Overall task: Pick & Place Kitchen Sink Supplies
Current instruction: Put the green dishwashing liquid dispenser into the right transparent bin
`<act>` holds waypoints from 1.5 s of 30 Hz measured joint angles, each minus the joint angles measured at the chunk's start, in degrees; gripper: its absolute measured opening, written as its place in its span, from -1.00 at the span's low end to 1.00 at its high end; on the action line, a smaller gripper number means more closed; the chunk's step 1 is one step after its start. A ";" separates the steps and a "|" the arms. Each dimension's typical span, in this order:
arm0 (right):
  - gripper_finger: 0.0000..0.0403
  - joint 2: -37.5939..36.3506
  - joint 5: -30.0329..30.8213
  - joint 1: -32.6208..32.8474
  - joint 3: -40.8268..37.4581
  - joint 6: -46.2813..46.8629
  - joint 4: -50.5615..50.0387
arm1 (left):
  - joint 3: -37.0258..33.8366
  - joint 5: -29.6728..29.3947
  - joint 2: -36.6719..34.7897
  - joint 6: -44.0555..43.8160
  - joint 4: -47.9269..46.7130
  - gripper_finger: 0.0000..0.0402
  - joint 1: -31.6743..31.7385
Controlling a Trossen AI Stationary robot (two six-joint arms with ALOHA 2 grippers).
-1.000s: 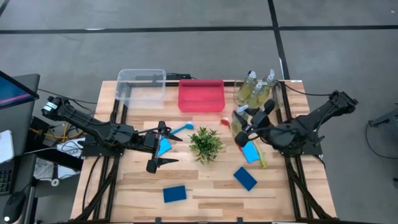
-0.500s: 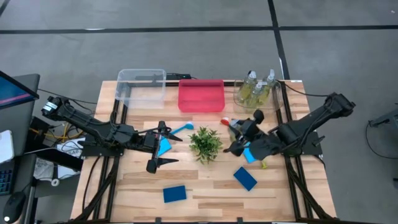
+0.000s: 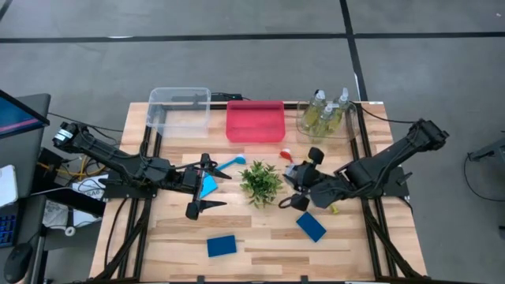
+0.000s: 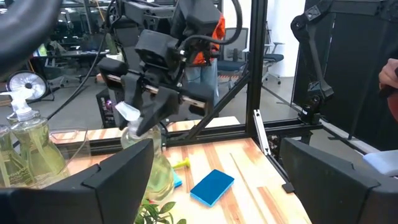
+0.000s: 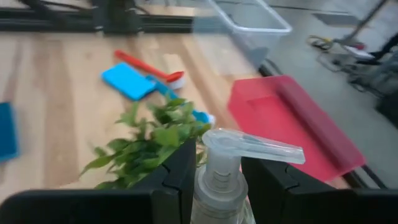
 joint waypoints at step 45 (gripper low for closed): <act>-0.49 -24.10 13.61 -12.46 0.00 3.14 -24.28 | 0.00 -0.01 0.01 0.00 0.00 0.74 0.00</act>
